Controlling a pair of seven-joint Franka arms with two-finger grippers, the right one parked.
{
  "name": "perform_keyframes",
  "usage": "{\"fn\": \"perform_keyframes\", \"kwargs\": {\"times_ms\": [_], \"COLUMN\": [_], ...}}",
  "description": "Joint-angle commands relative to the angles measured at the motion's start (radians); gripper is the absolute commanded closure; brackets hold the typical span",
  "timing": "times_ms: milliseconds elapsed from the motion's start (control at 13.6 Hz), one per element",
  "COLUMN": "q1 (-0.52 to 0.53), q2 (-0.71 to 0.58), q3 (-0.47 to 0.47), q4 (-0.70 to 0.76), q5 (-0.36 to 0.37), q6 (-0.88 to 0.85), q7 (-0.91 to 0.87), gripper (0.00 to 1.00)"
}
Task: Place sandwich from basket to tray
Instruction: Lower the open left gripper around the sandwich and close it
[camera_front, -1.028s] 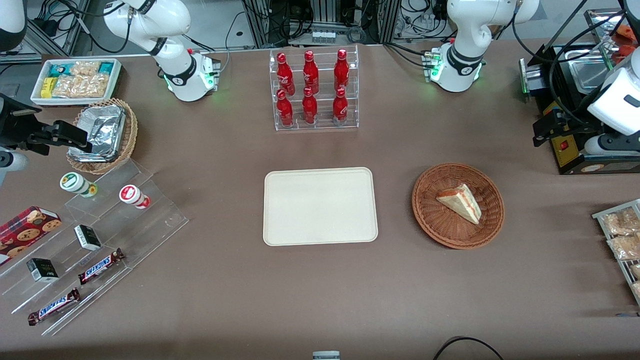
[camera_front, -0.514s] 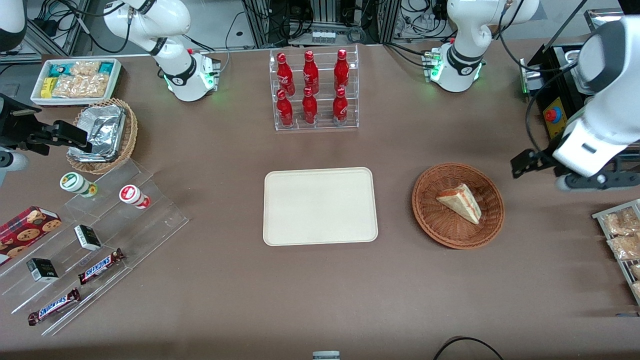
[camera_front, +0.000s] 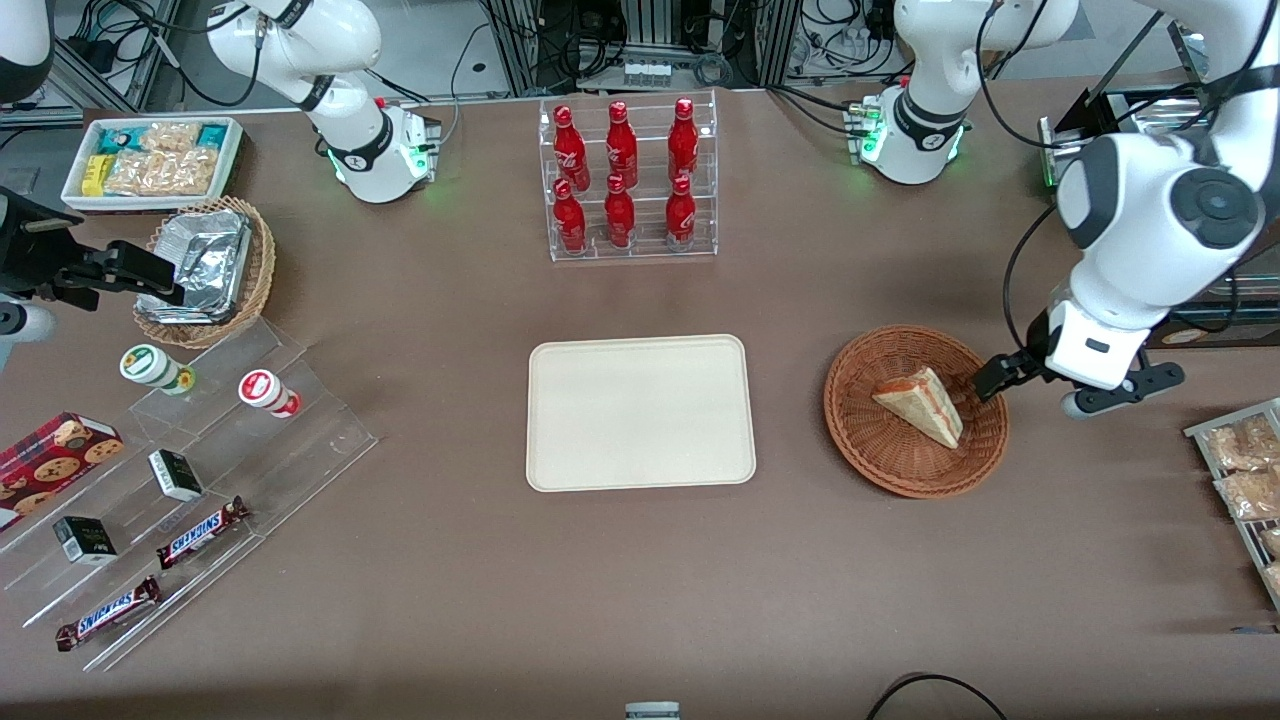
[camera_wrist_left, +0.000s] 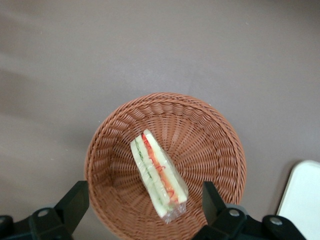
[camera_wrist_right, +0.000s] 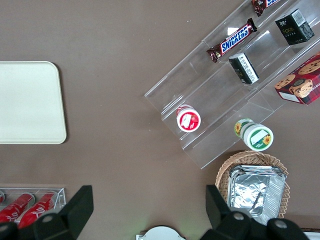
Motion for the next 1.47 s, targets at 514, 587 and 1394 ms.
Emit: {"fn": "perform_keyframes", "kwargs": {"times_ms": [514, 587, 1394], "q1": [-0.015, -0.015, -0.015], "q2": [0.034, 0.046, 0.126], "q3": [-0.031, -0.034, -0.077], "q4": [-0.142, -0.149, -0.250], "q5": [0.002, 0.002, 0.001], "q6": [0.121, 0.152, 0.342], "q7": [-0.366, -0.409, -0.519], "gripper": [0.00, 0.00, 0.00]}}
